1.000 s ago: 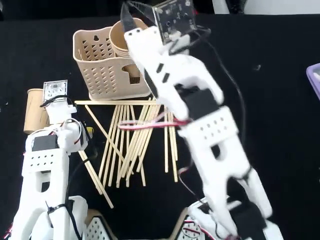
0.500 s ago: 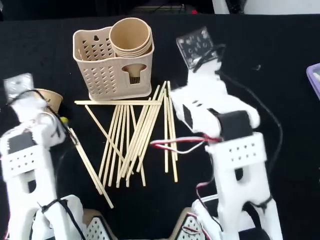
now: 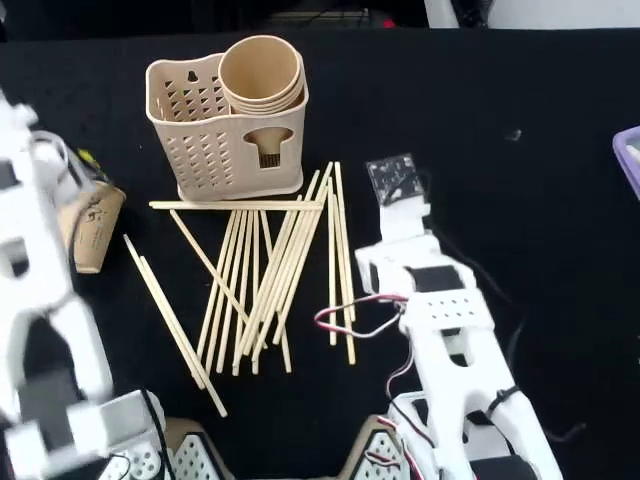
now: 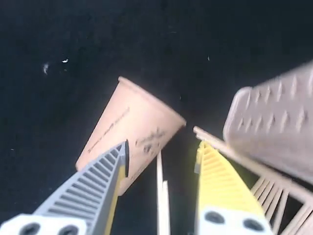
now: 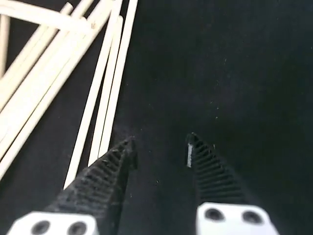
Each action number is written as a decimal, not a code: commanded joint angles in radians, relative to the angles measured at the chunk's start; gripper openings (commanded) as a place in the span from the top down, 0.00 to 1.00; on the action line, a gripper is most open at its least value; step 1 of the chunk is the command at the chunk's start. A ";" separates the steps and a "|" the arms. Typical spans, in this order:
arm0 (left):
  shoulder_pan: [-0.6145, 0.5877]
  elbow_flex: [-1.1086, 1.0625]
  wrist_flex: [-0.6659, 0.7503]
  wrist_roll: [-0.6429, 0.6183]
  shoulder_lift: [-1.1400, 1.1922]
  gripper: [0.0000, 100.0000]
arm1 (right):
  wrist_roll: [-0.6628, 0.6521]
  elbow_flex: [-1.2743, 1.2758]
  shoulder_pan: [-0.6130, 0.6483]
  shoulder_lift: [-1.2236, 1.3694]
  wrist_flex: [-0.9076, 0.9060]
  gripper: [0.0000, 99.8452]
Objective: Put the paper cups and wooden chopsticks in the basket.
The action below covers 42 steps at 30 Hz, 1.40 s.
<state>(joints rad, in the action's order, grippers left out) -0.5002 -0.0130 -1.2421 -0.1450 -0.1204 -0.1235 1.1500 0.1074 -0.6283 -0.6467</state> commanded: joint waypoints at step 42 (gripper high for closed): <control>-0.053 0.923 -0.519 0.267 0.717 0.79 | 0.012 0.061 -0.017 -0.024 0.135 0.83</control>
<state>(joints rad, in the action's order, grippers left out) -0.5539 0.9874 -1.7484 0.0790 0.7158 -0.1204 1.2160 0.1074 -0.6283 -0.5347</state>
